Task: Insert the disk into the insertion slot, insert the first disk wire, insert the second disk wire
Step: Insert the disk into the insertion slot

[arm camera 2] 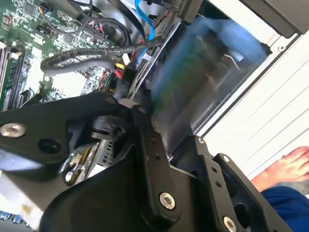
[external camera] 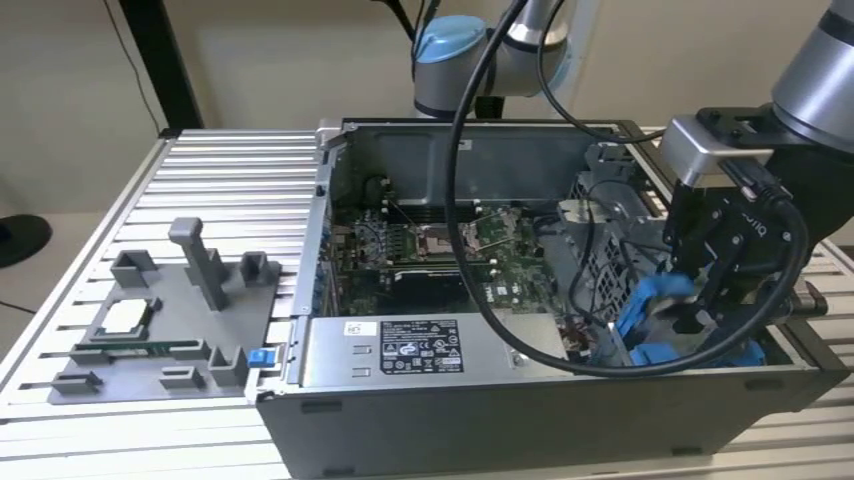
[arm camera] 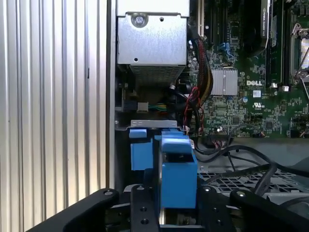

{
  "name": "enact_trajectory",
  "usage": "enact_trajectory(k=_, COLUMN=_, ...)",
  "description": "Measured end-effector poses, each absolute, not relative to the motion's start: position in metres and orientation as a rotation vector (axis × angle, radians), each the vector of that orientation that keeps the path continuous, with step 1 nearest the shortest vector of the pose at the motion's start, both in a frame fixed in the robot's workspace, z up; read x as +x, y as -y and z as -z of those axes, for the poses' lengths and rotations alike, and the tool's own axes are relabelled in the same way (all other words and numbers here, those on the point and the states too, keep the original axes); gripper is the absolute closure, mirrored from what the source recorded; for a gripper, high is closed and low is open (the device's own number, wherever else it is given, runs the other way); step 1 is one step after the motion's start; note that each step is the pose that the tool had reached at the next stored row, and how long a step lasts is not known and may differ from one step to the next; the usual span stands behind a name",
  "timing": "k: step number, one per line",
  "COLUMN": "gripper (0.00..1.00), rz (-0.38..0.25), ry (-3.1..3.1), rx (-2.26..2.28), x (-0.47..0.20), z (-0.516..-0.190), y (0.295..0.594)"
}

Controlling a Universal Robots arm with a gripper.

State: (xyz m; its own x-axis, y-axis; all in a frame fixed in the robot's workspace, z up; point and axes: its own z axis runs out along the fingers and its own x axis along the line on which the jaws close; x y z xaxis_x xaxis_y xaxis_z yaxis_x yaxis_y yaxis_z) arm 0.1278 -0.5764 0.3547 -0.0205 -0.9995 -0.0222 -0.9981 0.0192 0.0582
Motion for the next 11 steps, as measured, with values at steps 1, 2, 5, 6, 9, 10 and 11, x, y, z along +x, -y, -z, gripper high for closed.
enact_trajectory(k=1, gripper=0.0, rz=0.089, ry=2.225, rx=2.181, x=0.1278, z=-0.3546, y=0.5764)
enact_trajectory(k=2, gripper=0.0, rz=0.089, ry=2.225, rx=2.181, x=0.1279, z=-0.3547, y=0.5764)
enact_trajectory(k=5, gripper=0.0, rz=0.089, ry=2.225, rx=2.181, x=0.1279, z=-0.3546, y=0.5764)
enact_trajectory(k=6, gripper=0.0, rz=0.089, ry=2.225, rx=2.181, x=0.1278, z=-0.3545, y=0.5764)
enact_trajectory(k=9, gripper=0.0, rz=0.089, ry=2.225, rx=2.181, x=0.1278, z=-0.3545, y=0.5764)
enact_trajectory(k=10, gripper=0.0, rz=0.089, ry=2.225, rx=2.181, x=0.1279, z=-0.3544, y=0.5764)
enact_trajectory(k=11, gripper=0.0, rz=0.089, ry=2.225, rx=2.181, x=0.1279, z=-0.3544, y=0.5764)
